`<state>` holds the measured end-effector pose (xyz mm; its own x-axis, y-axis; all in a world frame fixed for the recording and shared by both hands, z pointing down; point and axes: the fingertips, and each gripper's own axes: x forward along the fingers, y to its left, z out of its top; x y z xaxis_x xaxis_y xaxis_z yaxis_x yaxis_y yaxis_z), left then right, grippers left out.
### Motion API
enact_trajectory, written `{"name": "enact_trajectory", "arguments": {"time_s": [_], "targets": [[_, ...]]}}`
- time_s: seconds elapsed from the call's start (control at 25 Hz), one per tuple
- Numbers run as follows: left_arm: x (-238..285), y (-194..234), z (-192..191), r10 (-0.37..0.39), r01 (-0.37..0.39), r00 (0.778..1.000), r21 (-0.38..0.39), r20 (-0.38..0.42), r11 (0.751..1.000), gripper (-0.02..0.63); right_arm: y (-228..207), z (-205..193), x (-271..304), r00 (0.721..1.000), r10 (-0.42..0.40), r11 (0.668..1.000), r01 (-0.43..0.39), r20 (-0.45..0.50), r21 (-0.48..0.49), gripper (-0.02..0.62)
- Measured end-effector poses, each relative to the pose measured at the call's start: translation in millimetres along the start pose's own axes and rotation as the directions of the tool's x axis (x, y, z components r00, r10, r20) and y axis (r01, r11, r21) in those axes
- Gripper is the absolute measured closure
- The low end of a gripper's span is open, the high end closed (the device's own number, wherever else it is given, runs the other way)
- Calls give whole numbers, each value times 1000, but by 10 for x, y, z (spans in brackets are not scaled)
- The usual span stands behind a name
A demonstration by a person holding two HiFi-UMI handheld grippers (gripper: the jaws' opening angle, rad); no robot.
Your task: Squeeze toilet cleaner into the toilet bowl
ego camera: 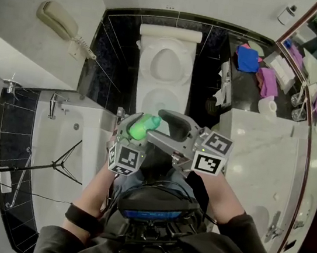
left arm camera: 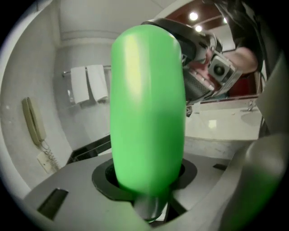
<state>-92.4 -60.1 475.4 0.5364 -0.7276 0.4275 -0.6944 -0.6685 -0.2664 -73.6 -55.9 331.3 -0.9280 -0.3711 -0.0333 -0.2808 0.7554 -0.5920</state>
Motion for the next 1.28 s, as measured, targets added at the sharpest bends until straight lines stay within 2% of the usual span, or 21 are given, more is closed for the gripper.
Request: {"name": "enact_trajectory", "arguments": {"time_s": [0.04, 0.08, 0.12, 0.2, 0.32, 0.36, 0.4, 0.56, 0.64, 0.72, 0.8, 0.88, 0.92, 1.04, 1.12, 1.16, 1.2, 1.28], "targets": [[-31, -88, 72, -88, 89, 996, -28, 22, 996, 416, 47, 32, -11, 999, 39, 999, -38, 14, -38, 268], [-73, -186, 162, -187, 189, 981, -52, 48, 981, 416, 96, 67, -23, 996, 80, 994, -78, 26, -78, 268], [-129, -288, 248, -285, 291, 955, -77, 77, 954, 416, 146, 102, -35, 992, 122, 986, -117, 35, -121, 268], [-271, -484, 377, -458, 474, 879, -141, 133, 869, 416, 250, 157, -59, 978, 204, 961, -192, 40, -198, 268], [-474, -717, 439, -652, 676, 737, -176, 179, 716, 416, 402, 196, -75, 953, 301, 918, -284, 20, -276, 270], [-521, -768, 446, -691, 716, 698, -173, 185, 677, 416, 438, 203, -78, 946, 325, 903, -307, 11, -299, 270], [-554, -800, 452, -716, 741, 671, -172, 191, 649, 416, 485, 212, -84, 936, 351, 890, -333, 1, -311, 270], [-656, -871, 514, -776, 806, 592, -165, 217, 569, 416, 676, 256, -111, 892, 451, 848, -436, -21, -303, 295], [-707, -921, 556, -803, 836, 549, -164, 231, 524, 416, 694, 276, -122, 879, 477, 828, -456, -17, -327, 307], [-739, -965, 581, -822, 855, 518, -160, 238, 493, 416, 715, 281, -125, 871, 492, 819, -470, -19, -330, 318], [-760, -1002, 602, -837, 867, 498, -155, 227, 474, 416, 749, 282, -129, 864, 504, 818, -483, -19, -313, 340], [-783, -1034, 621, -848, 876, 482, -155, 221, 458, 416, 767, 295, -134, 862, 508, 818, -485, -10, -310, 395], [-785, -1042, 620, -848, 876, 480, -156, 225, 455, 416, 775, 301, -134, 862, 507, 819, -484, -7, -309, 433], [-765, -1050, 600, -839, 871, 491, -152, 235, 467, 416, 759, 312, -134, 865, 501, 822, -474, 6, -315, 439], [-721, -1038, 581, -827, 857, 515, -152, 226, 493, 416, 705, 313, -129, 875, 484, 834, -455, 20, -313, 439], [-686, -1017, 574, -816, 843, 537, -153, 214, 515, 416, 674, 309, -121, 881, 472, 844, -444, 24, -301, 440], [-639, -986, 560, -800, 824, 567, -153, 198, 546, 416, 634, 304, -112, 889, 457, 855, -431, 27, -289, 440], [-520, -907, 504, -750, 766, 642, -150, 160, 625, 416, 527, 295, -96, 908, 418, 878, -393, 36, -274, 440]]}}
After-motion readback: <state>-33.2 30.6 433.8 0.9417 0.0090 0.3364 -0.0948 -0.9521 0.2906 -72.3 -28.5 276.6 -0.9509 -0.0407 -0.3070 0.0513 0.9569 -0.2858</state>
